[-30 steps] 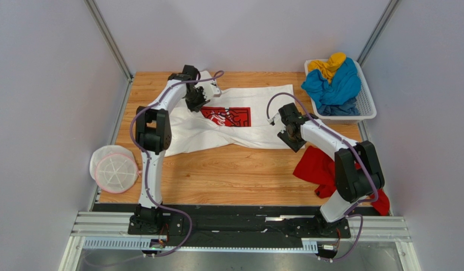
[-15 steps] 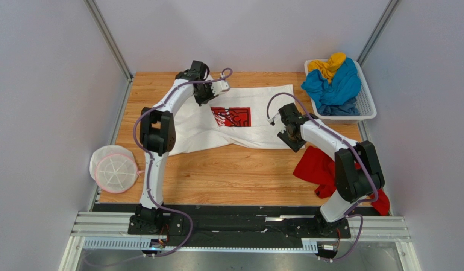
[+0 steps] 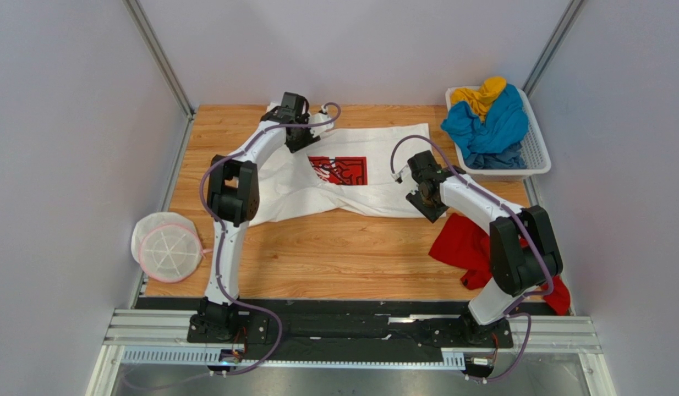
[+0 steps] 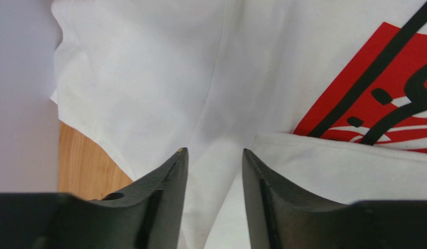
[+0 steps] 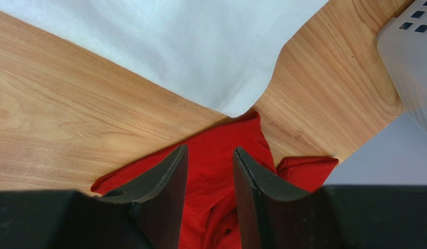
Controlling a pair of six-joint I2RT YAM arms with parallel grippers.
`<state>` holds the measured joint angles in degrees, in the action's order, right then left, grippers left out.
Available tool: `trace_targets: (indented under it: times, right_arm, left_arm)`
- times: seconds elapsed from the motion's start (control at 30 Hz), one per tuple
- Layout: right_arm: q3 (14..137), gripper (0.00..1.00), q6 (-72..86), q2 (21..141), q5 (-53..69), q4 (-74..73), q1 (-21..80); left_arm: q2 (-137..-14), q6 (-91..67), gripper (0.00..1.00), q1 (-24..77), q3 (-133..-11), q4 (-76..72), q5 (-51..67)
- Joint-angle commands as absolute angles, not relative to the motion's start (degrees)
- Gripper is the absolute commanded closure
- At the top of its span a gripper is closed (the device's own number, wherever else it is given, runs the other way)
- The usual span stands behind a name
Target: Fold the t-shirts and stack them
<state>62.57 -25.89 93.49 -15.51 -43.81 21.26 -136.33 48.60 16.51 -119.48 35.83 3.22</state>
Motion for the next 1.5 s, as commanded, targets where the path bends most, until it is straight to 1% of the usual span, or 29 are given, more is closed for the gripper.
trace_targets:
  times: [0.0, 0.03, 0.07, 0.13, 0.33, 0.57, 0.67, 0.7, 0.77, 0.87, 0.97, 1.17, 1.47]
  right_arm:
    - [61.9, 0.59, -24.6, 92.8, -15.5, -42.7, 21.4]
    - [62.0, 0.59, -24.6, 92.7, -15.5, -42.8, 21.4]
    - [61.9, 0.59, -24.6, 92.6, -15.5, -42.9, 21.5]
    - [62.1, 0.59, -24.6, 92.5, -15.6, -42.8, 21.5]
    - [62.7, 0.59, -24.7, 92.8, -15.8, -42.6, 21.6]
    - [63.2, 0.58, -24.9, 93.7, -16.2, -41.9, 22.1]
    - [63.7, 0.58, -25.7, 94.4, -17.2, -41.0, 22.1]
    - [64.4, 0.58, -25.8, 95.0, -17.7, -40.7, 22.1]
    - [65.6, 0.58, -25.8, 95.8, -18.0, -40.4, 22.1]
    - [67.5, 0.58, -25.8, 96.9, -18.6, -39.1, 22.1]
    - [69.0, 0.58, -26.7, 98.6, -19.4, -37.9, 21.9]
    - [72.0, 0.58, -27.4, 103.2, -20.1, -36.7, 22.1]
    - [71.0, 0.59, -28.7, 107.0, -20.4, -34.3, 22.0]
  left_arm:
    - [-132.5, 48.3, 0.4, 16.8, -115.1, 29.9, 0.5]
    - [-131.8, 48.2, 0.27, 16.8, -114.1, 28.8, 0.2]
    - [-130.3, 48.2, 0.26, 16.8, -112.3, 28.5, 0.2]
    - [-128.2, 48.0, 0.24, 16.8, -110.1, 27.4, 0.2]
    - [-115.9, 49.2, 0.22, 16.8, -97.4, 25.1, 0.2]
    - [-103.2, 49.9, 0.2, 16.8, -85.3, 25.8, -1.1]
    - [-99.0, 50.3, 0.16, 16.8, -79.3, 26.9, -0.8]
    - [-98.1, 50.4, 0.12, 16.8, -77.5, 26.6, -1.1]
    - [-95.9, 50.8, 0.11, 16.7, -71.9, 25.1, -1.7]
    - [-94.2, 50.9, 0.11, 16.1, -65.8, 22.1, -1.8]
    - [-94.6, 50.7, 0.1, 15.4, -62.8, 20.9, -1.8]
    - [-97.2, 50.6, 0.1, 14.5, -60.6, 19.8, -1.9]
    - [-95.9, 52.0, 0.1, 14.3, -56.1, 19.3, -2.9]
